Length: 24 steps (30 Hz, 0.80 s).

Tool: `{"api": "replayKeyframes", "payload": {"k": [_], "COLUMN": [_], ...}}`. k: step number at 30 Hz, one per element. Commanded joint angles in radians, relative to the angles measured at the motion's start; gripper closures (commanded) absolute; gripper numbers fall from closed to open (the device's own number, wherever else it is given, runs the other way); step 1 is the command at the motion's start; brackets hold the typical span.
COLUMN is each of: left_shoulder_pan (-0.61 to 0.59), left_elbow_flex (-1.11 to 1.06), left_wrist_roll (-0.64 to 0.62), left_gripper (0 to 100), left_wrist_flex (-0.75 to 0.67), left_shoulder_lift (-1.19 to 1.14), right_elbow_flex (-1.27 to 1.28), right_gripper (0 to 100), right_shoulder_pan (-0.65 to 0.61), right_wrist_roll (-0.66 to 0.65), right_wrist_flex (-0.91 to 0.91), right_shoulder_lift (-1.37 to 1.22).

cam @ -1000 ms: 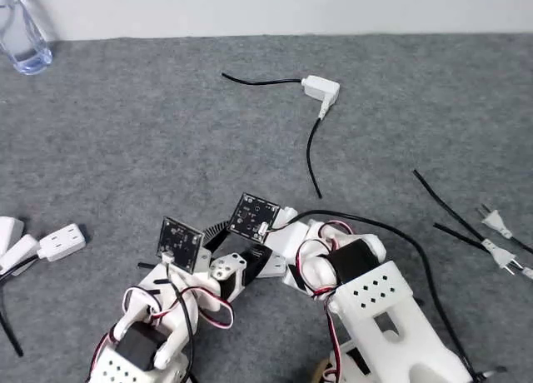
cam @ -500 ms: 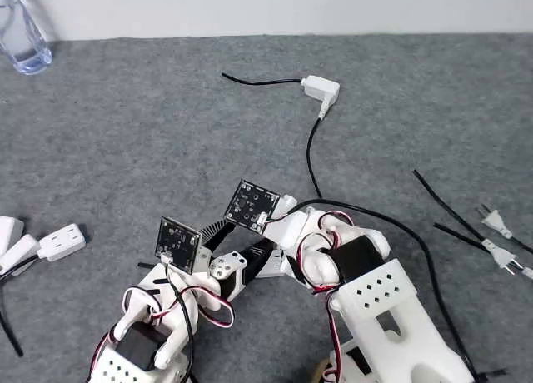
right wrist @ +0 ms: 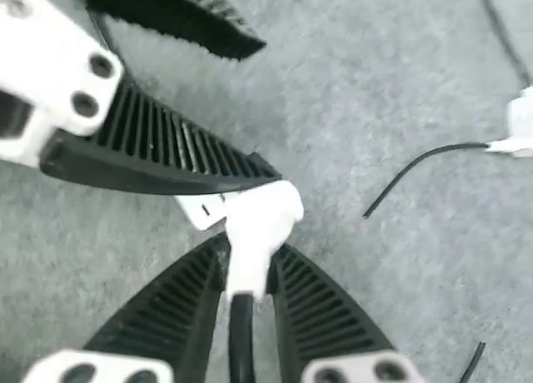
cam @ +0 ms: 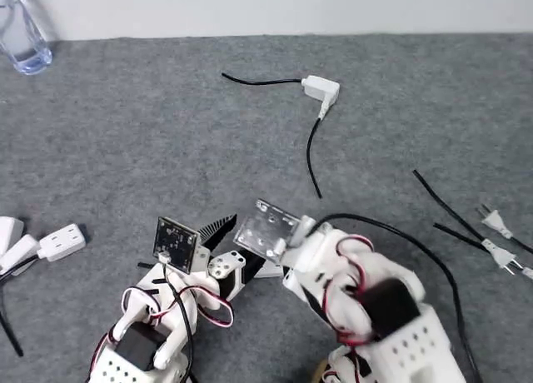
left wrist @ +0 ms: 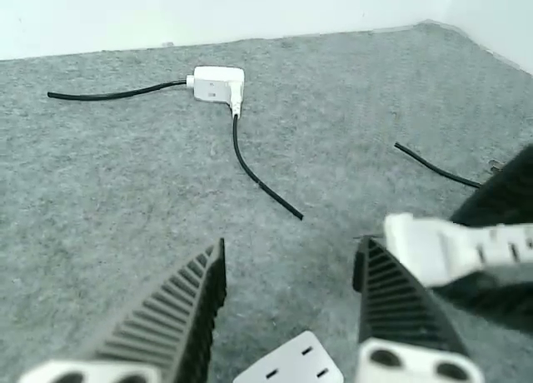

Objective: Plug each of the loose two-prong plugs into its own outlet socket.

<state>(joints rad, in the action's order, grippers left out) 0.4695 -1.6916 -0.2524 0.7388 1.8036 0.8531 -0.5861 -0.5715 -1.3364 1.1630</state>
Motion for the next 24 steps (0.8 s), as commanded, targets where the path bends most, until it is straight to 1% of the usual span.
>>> {"api": "replayKeyframes", "payload": {"k": [1,6,15,18,24], "left_shoulder_pan": [0.006,0.006,0.006,0.006,0.005], "left_elbow_flex": [0.008,0.008,0.008,0.008,0.008], "left_wrist_roll": [-0.002,-0.002,-0.002,0.000,0.003], "left_gripper": [76,76,76,76,76], "left_wrist_flex": [-0.006,0.014,0.014,0.015,0.032], "left_shoulder_lift": [0.015,0.015,0.015,0.015,0.015], "right_elbow_flex": [-0.025,0.021,0.028,0.028,0.028], "right_gripper": [99.1,99.1,99.1,99.1,99.1], "right_shoulder_pan": [-0.015,-0.015,-0.005,0.056,0.225], "right_wrist_roll": [0.026,0.025,0.020,0.011,-0.112], "right_wrist_flex": [0.002,0.007,0.005,0.005,-0.002], "right_shoulder_lift": [0.074,0.084,0.088,0.088,0.088]}}
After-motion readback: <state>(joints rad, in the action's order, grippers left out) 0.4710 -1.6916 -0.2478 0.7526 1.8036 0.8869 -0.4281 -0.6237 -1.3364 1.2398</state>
